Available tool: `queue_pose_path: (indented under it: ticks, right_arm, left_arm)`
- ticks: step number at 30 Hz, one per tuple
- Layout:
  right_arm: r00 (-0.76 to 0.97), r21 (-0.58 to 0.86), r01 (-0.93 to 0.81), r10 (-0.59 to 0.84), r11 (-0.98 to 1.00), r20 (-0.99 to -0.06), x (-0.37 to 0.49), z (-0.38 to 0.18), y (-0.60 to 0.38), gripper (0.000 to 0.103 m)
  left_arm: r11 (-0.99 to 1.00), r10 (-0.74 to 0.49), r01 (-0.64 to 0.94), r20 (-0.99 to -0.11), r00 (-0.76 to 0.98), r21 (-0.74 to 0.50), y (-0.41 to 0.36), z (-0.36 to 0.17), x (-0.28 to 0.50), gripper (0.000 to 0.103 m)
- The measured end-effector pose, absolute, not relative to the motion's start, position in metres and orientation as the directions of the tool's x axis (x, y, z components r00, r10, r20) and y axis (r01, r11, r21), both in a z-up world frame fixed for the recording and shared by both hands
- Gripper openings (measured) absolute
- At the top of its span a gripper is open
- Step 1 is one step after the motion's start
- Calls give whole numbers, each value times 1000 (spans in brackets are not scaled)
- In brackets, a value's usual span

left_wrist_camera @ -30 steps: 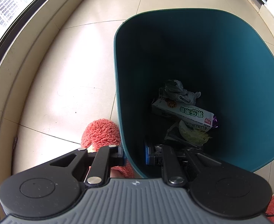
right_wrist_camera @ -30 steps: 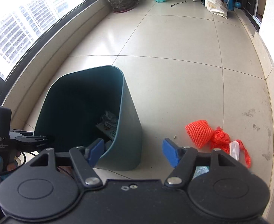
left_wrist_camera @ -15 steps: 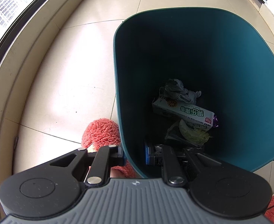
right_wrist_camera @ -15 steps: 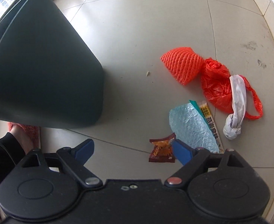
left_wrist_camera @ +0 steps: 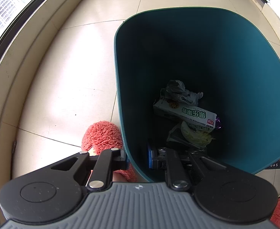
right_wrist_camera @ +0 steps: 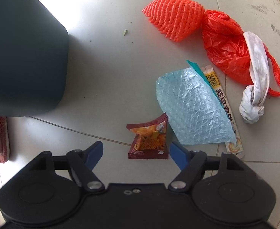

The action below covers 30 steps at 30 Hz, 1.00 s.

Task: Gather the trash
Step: 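Grasp the red-and-orange snack wrapper with the right tool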

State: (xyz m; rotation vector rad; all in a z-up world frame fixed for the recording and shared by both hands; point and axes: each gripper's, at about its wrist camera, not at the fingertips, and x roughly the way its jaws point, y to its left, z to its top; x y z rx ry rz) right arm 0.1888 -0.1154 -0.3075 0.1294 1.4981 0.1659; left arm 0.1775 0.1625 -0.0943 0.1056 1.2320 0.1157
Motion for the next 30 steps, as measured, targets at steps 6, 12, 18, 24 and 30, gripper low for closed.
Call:
queue_pose_path:
  ticks: [6,12,18,24,30]
  right_arm:
    - [55,168,-32,170,985,-984,189,-320,-115,64]
    - [55,137,-36,138,990,-989,191,-328,-112,50]
    - [59,122,-36,124,992,-991,193,-331,-111,35]
    - [60,107,-31,109,994,-992,192,-323,-106,33]
    - [72,93,-32,95,995,-993,196,-308,-100,32]
  left_arm:
    - [989,143,-24,-936,321,143,161,-96,177,16]
    - [988,149,-16,-936,318,152,159,-100,179,16]
    - [988,152,-11,-935,320,157,158,-101,178,16]
    - [986,157,-3,-935,320,164,156,-103,177,16]
    - [987,155,-7,-935,318,161,157,-105,178,16]
